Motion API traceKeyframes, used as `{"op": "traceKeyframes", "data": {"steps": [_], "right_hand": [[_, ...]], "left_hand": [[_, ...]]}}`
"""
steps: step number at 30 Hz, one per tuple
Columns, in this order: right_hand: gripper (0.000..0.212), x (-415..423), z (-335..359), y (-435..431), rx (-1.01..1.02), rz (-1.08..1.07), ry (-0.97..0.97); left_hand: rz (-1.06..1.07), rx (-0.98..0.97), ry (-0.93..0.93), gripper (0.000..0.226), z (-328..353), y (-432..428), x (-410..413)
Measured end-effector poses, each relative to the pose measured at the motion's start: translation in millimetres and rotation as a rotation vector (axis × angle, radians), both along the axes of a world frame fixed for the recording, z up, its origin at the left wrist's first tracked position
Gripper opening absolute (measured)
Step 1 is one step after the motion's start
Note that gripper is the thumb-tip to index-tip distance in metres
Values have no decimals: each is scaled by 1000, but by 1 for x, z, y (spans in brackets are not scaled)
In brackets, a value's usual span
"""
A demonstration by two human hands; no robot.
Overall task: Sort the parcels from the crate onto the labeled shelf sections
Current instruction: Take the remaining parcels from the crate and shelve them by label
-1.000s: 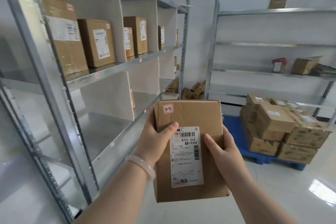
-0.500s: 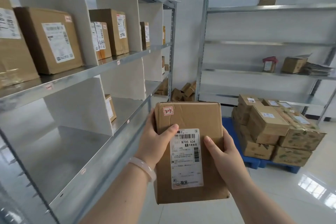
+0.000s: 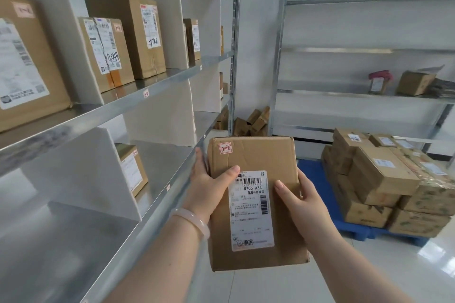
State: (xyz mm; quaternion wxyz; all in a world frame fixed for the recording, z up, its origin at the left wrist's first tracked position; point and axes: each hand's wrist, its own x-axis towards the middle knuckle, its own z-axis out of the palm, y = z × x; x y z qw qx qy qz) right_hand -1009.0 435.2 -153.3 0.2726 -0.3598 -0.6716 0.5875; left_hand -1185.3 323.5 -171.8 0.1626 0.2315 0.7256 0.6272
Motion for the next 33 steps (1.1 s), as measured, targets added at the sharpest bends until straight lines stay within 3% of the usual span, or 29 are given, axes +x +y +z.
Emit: {"op": "traceKeyframes", "data": {"steps": [10, 18, 21, 24, 27, 29, 31, 33], "right_hand": [[67, -122, -18, 125, -43, 189, 14], [67, -221, -20, 198, -26, 403, 17], [67, -260, -35, 200, -45, 482, 6], [68, -302, -53, 195, -41, 562, -6], [70, -342, -65, 187, 10, 645, -8], [75, -366, -71, 183, 42, 703, -13], [78, -392, -71, 181, 72, 749, -47], [74, -421, -69, 179, 108, 787, -76]], "left_hand": [[143, 83, -94, 120, 3, 77, -77], [322, 68, -86, 59, 1, 121, -123], [347, -44, -47, 48, -4, 113, -145], [393, -182, -46, 64, -18, 98, -176], [432, -270, -59, 102, -34, 81, -205], [443, -285, -79, 112, -39, 71, -221], [486, -280, -101, 110, -40, 67, -235], [543, -281, -81, 89, -41, 65, -252]]}}
